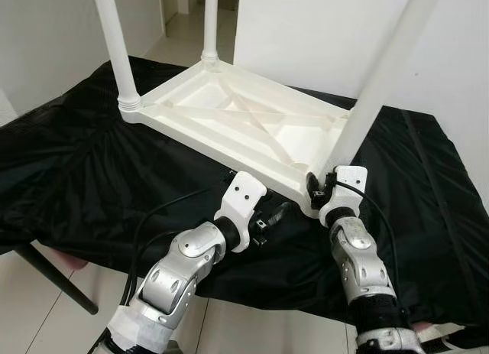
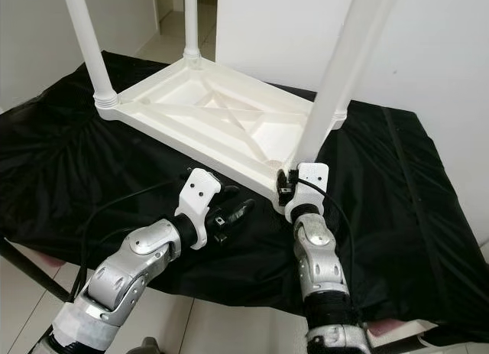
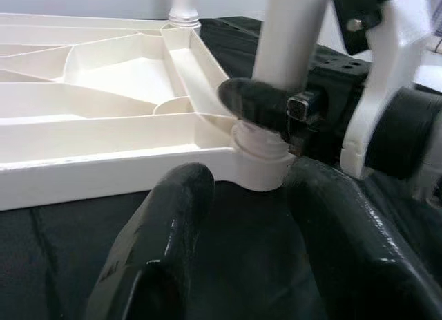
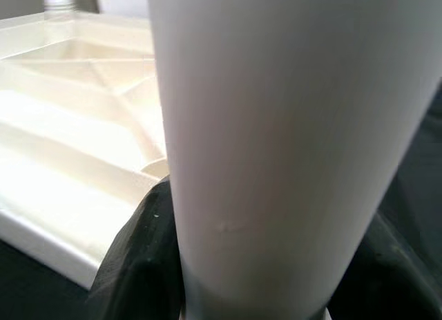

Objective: Building children table

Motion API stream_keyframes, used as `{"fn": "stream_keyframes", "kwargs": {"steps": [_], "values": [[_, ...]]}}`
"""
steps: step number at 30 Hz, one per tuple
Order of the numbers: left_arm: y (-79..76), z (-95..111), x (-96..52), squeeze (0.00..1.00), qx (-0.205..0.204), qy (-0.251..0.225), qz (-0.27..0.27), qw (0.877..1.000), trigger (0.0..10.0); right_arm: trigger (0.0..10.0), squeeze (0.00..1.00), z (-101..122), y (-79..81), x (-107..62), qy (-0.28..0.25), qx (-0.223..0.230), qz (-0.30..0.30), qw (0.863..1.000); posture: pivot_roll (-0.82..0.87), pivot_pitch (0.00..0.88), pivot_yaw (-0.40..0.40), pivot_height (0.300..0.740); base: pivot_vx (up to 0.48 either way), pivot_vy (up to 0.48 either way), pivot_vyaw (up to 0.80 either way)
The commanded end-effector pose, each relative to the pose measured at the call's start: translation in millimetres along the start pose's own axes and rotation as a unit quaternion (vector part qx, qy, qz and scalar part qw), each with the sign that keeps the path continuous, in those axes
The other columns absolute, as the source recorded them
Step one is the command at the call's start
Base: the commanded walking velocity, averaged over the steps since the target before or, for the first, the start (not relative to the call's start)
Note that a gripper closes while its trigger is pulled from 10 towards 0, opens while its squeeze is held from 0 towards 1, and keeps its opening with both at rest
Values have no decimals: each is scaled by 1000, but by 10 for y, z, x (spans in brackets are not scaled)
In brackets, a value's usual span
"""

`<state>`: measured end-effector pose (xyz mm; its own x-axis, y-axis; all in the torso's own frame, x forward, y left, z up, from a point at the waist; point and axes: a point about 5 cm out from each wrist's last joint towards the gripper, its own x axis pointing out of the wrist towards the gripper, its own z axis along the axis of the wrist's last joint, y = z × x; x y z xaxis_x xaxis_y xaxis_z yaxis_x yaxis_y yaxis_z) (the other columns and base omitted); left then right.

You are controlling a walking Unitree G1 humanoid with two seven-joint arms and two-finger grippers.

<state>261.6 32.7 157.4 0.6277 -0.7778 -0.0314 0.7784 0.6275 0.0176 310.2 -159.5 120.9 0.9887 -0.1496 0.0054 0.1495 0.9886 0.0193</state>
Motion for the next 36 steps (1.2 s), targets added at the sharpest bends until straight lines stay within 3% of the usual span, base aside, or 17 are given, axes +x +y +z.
{"fn": "stream_keyframes", "kwargs": {"steps": [1, 7, 9, 10, 11, 17, 18, 19, 22, 27, 31, 36], "values": [[-53, -31, 5, 0, -8, 8, -22, 1000, 10000, 0, 0, -189, -143, -112, 47, -28, -61, 997, 122, 54, -73, 740, 0, 0, 0], [-55, -30, 7, 0, -9, 8, -22, 1000, 10000, 0, 0, -168, -82, -120, 42, -14, -42, 998, 121, 54, -74, 740, 0, 0, 0], [-65, -30, 10, 0, -10, 7, -23, 1000, 10000, 10000, 0, -118, -62, -106, 30, -13, -25, 999, 119, 54, -76, 740, 0, 0, 0], [-68, -29, 11, 0, -10, 7, -24, 1000, 10000, 10000, 0, -106, -51, -104, 29, -12, -21, 999, 119, 54, -76, 740, 0, 0, 0], [-69, -29, 11, 0, -11, 7, -24, 1000, 10000, 10000, 1000, -85, -39, -92, 23, -9, -12, 1000, 120, 53, -78, 740, 0, 0, 0], [-64, -28, 9, 0, -11, 6, -22, 1000, 10000, 10000, 1000, -10, -37, -46, 5, -6, 11, 1000, 121, 54, -81, 740, 0, 0, 0], [-64, -29, 7, 0, -12, 6, -21, 1000, 10000, 10000, 1000, 12, -35, -22, 3, 5, 38, 999, 122, 54, -83, 740, 0, 0, 0], [-62, -31, 4, 0, -11, 6, -21, 1000, 10000, 10000, 0, 38, -42, 1, 2, 8, 69, 998, 123, 52, -83, 740, 0, 0, 0], [-59, -35, -2, 0, -10, 7, -20, 1000, 10000, 10000, 0, 64, -70, 30, 8, 10, 126, 992, 124, 51, -84, 740, 0, 0, 0], [-54, -40, -6, 0, -8, 8, -20, 1000, 10000, 10000, 0, 79, -96, 54, 5, -13, 171, 985, 125, 49, -83, 740, 0, 0, 0], [-38, -58, -22, 0, 1, 13, -22, 1000, 10000, 10000, 0, 108, -110, 89, -1, -52, 248, 967, 124, 48, -83, 740, 0, 0, 0], [-15, -87, -40, 0, 8, 18, -20, 1000, 10000, 10000, 0, 105, -116, 124, 0, -68, 288, 955, 125, 41, -83, 740, 0, 0, 0]]}}
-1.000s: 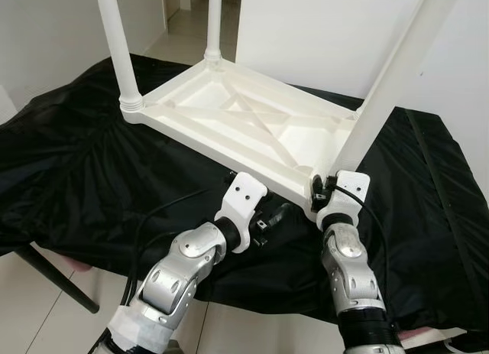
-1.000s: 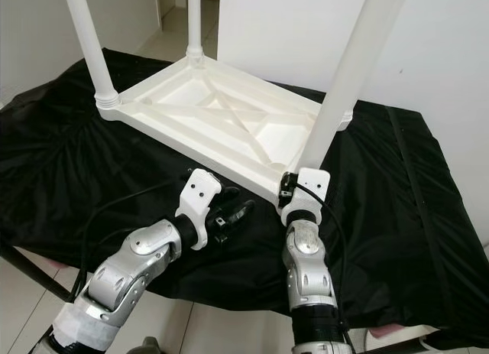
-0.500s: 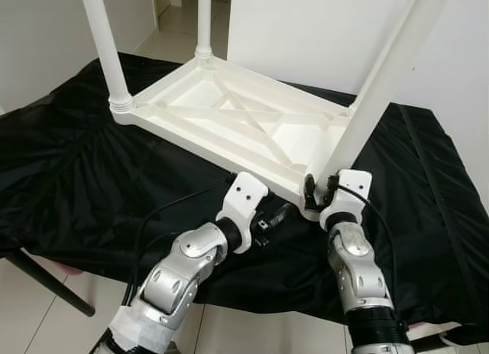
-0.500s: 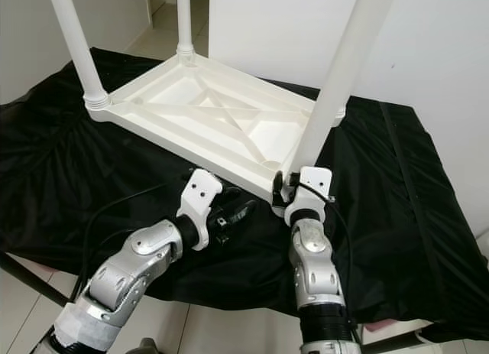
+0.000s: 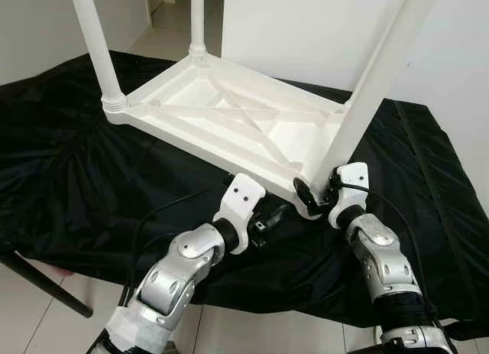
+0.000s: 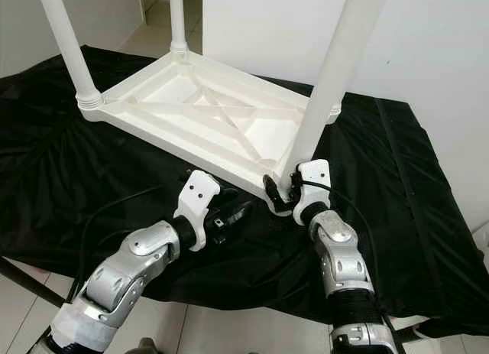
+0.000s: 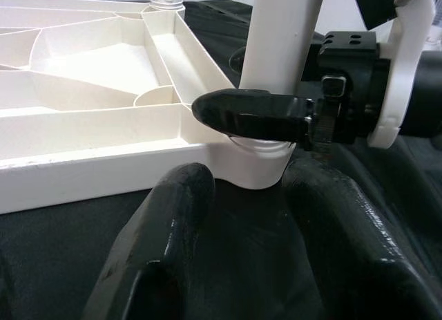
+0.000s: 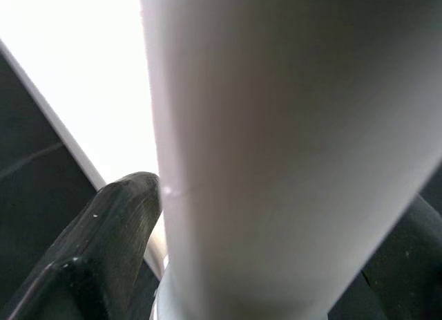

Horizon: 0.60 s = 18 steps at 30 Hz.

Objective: Building children table

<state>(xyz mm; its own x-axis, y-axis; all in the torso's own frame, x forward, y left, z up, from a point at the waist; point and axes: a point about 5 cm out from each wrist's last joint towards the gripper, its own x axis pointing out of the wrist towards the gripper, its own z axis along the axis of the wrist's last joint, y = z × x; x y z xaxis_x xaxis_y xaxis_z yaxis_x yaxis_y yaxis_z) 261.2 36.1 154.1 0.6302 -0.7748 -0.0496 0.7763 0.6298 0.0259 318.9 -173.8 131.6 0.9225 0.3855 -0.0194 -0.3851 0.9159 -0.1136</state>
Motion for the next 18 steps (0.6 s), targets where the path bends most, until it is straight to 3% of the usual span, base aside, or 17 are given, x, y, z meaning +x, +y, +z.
{"fn": "stream_keyframes", "kwargs": {"steps": [1, 3, 7, 8, 11, 12, 18], "values": [[-34, -52, -11, 0, 5, 9, -21, 1000, 10000, 10000, 0, -3, 1, 19, 0, -2, 19, 1000, 125, 41, -83, 740, 0, 0, 0], [-19, -98, -21, 0, 12, 15, -17, 1000, 10000, 10000, 0, -1, -8, 71, 0, -15, 59, 998, 131, 37, -83, 740, 0, 0, 0], [-22, -125, -20, 0, 15, 18, -15, 1000, 10000, 10000, 0, 3, 0, 115, 0, -14, 73, 997, 132, 34, -83, 740, 0, 0, 0], [-25, -152, -15, 0, 16, 20, -11, 1000, 10000, 3961, 0, 6, 13, 162, 0, -10, 80, 997, 137, 33, -83, 740, 0, 0, 0], [-25, -152, -15, 0, 16, 20, -11, 1000, 10000, 3961, 0, 6, 13, 162, 0, -10, 80, 997, 137, 33, -83, 740, 0, 0, 0], [-28, -174, -13, 0, 18, 20, -8, 1000, 10000, 0, 0, 1, 31, 204, 2, -1, 86, 996, 146, 30, -87, 740, 0, 0, 0], [-25, -202, -35, 0, 23, 18, -1, 1000, 10000, 0, 0, -71, 73, 225, 15, 17, 85, 996, 168, 26, -98, 740, 0, 0, 0]]}}
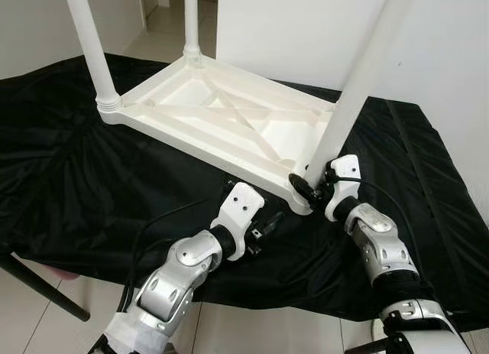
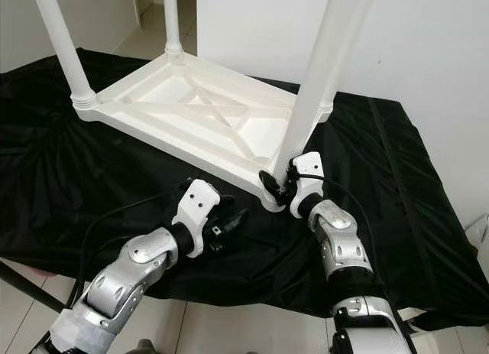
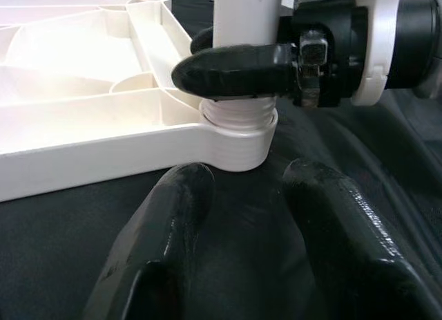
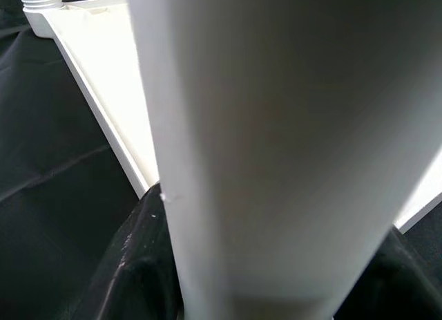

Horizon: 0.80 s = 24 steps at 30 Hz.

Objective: Building children table

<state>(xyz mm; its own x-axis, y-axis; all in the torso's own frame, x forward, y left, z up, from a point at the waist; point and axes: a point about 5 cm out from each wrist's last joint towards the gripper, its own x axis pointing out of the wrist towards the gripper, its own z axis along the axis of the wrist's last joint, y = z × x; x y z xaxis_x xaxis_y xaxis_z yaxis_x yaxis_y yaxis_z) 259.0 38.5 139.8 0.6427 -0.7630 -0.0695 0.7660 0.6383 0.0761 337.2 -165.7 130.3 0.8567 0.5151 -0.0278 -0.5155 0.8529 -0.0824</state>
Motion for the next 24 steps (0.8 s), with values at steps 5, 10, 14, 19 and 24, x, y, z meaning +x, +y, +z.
{"fn": "stream_keyframes", "kwargs": {"steps": [5, 10, 14, 19, 24], "values": [[-16, -74, -21, 0, -1, 10, -6, 1000, 10000, 0, 0, -111, 61, 30, 27, 17, 0, 999, 170, 23, -98, 740, 0, 0, 0], [-16, -99, -31, 0, -9, 20, -7, 1000, 10000, 0, 0, -172, 121, 16, 32, 33, -53, 998, 166, 9, -89, 740, 0, 0, 0], [-14, -91, -31, 0, -13, 18, -9, 1000, 10000, 0, 0, -185, 160, -6, 25, 38, -90, 995, 164, 6, -88, 740, 0, 0, 0], [15, -66, -2, 0, -25, 10, -7, 1000, 10000, 0, 0, -252, 187, -66, 25, 65, -196, 978, 149, 1, -79, 740, 0, 0, 0], [6, -62, 15, 0, -22, 7, -12, 1000, 10000, 0, 0, -270, 222, -84, 28, 75, -241, 967, 138, 0, -73, 740, 0, 0, 0]]}}
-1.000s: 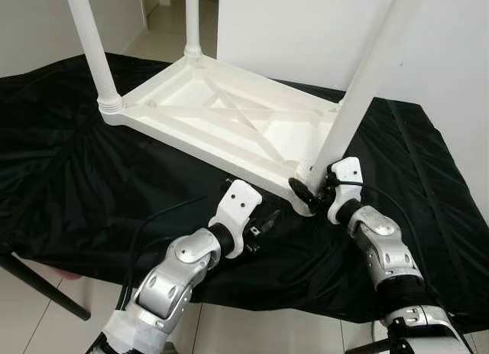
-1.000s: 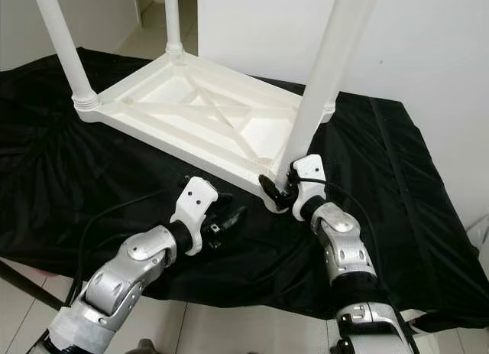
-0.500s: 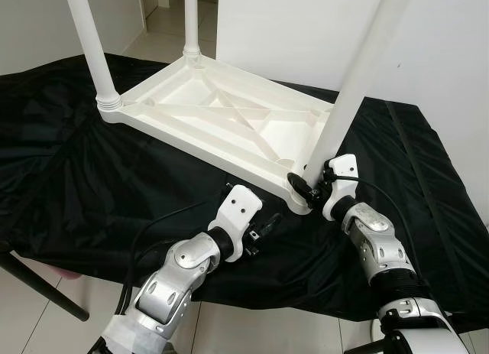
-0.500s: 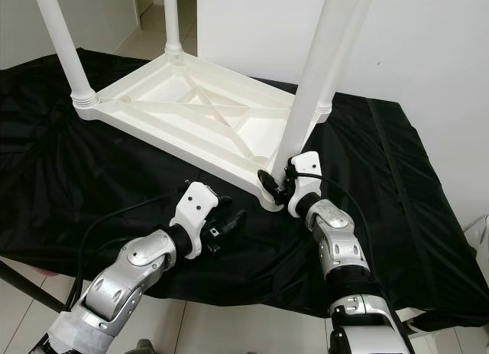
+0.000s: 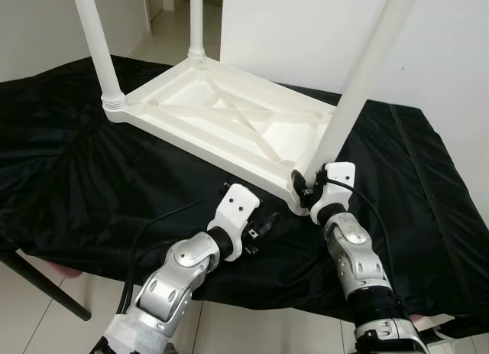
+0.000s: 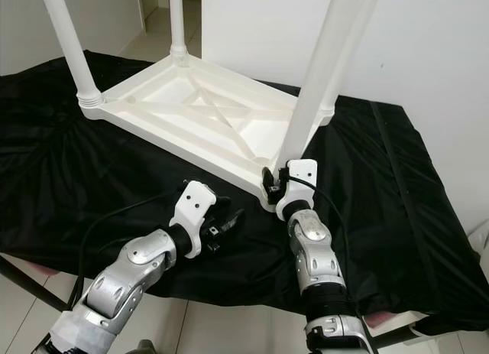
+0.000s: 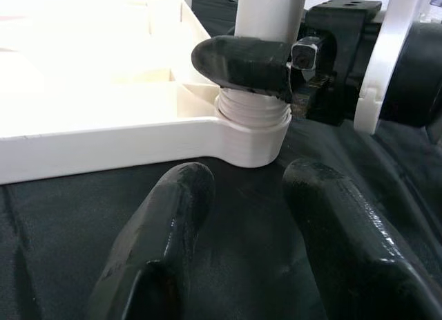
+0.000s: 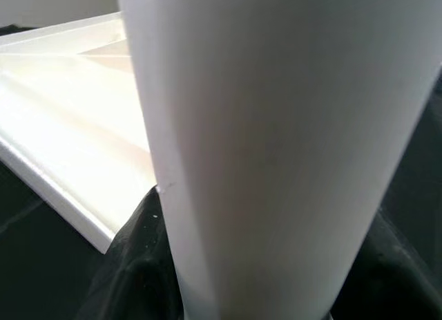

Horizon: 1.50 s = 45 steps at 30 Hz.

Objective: Building children table

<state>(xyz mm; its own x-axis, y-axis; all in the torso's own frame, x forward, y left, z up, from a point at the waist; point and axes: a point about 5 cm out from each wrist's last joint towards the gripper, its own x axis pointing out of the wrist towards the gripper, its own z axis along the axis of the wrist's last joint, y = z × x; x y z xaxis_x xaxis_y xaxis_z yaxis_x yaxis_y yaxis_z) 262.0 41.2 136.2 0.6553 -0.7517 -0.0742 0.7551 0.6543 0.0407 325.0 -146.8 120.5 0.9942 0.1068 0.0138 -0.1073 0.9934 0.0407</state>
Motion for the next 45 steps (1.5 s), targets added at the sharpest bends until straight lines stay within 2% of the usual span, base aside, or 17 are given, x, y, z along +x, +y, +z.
{"fn": "stream_keyframes", "kwargs": {"steps": [1, 2, 6, 10, 11, 13, 14, 20, 21, 28, 30, 31, 32, 33, 37, 39, 45], "values": [[-36, -25, 18, 0, -2, 4, -23, 1000, 10000, 0, 0, -175, -71, -99, 41, -2, -71, 997, 135, 0, -72, 740, 0, 0, 0], [-39, -25, 19, 0, -1, 4, -24, 1000, 10000, 0, 0, -166, -79, -126, 38, -9, -105, 994, 134, 0, -72, 740, 0, 0, 0], [-46, -24, 21, 0, 1, 3, -26, 1000, 10000, 0, 0, -160, -50, -186, 31, -6, -147, 989, 135, 0, -72, 740, 0, 0, 0], [-54, -23, 21, 0, 1, 3, -28, 1000, 10000, 0, 0, -154, 15, -213, 29, -1, -140, 990, 136, 0, -75, 740, 0, 0, 0], [-55, -24, 19, 0, 2, 3, -28, 1000, 10000, 1059, 0, -141, 18, -213, 26, 1, -137, 990, 137, 0, -76, 740, 0, 0, 0], [-55, -25, 18, 0, 2, 3, -28, 1000, 10000, 1059, 0, -130, 16, -211, 25, 2, -137, 990, 137, 0, -76, 740, 0, 0, 0], [-52, -29, 18, 0, 1, 3, -27, 1000, 10000, 10000, 0, -122, 11, -205, 26, 0, -139, 990, 140, 0, -78, 740, 0, 0, 0], [-56, -38, 17, 0, 1, 3, -26, 1000, 10000, 10000, 0, -104, -8, -180, 22, -3, -132, 991, 145, 0, -85, 740, 0, 0, 0], [-59, -40, 18, 0, 2, 3, -26, 1000, 10000, 10000, 1000, -89, -19, -173, 16, -2, -126, 992, 147, 0, -88, 740, 0, 0, 0], [-52, -26, 25, 0, 7, 0, -27, 1000, 10000, 10000, 1000, -15, -118, -106, -6, -10, -56, 998, 149, 0, -94, 740, 0, 0, 0], [-48, -23, 26, 0, 7, -1, -27, 1000, 10000, 10000, 1000, -21, -138, -81, -1, -17, -12, 1000, 150, 0, -93, 740, 0, 0, 0], [-48, -22, 26, 0, 8, -1, -27, 1000, 10000, 10000, 82, -29, -149, -66, 4, -22, 15, 1000, 149, 0, -91, 740, 0, 0, 0], [-48, -22, 26, 0, 8, -1, -27, 1000, 10000, 10000, 82, -29, -149, -66, 4, -22, 15, 1000, 149, 0, -91, 740, 0, 0, 0], [-49, -22, 26, 0, 7, -1, -27, 1000, 10000, 10000, 0, -31, -154, -55, 6, -26, 40, 999, 149, 0, -91, 740, 0, 0, 0], [-54, -23, 26, 0, 8, -1, -29, 1000, 10000, 10000, 0, -30, -164, -32, 5, -54, 99, 994, 152, 0, -88, 740, 0, 0, 0], [-52, -22, 23, 0, 10, -1, -30, 999, 10000, 10000, 0, -42, -180, -8, 10, -81, 150, 985, 154, 0, -84, 740, 0, 0, 0], [-43, -12, 21, 0, 13, -2, -31, 999, 10000, 10000, 0, -52, -186, 41, 12, -115, 221, 968, 163, 0, -83, 740, 0, 0, 0]]}}
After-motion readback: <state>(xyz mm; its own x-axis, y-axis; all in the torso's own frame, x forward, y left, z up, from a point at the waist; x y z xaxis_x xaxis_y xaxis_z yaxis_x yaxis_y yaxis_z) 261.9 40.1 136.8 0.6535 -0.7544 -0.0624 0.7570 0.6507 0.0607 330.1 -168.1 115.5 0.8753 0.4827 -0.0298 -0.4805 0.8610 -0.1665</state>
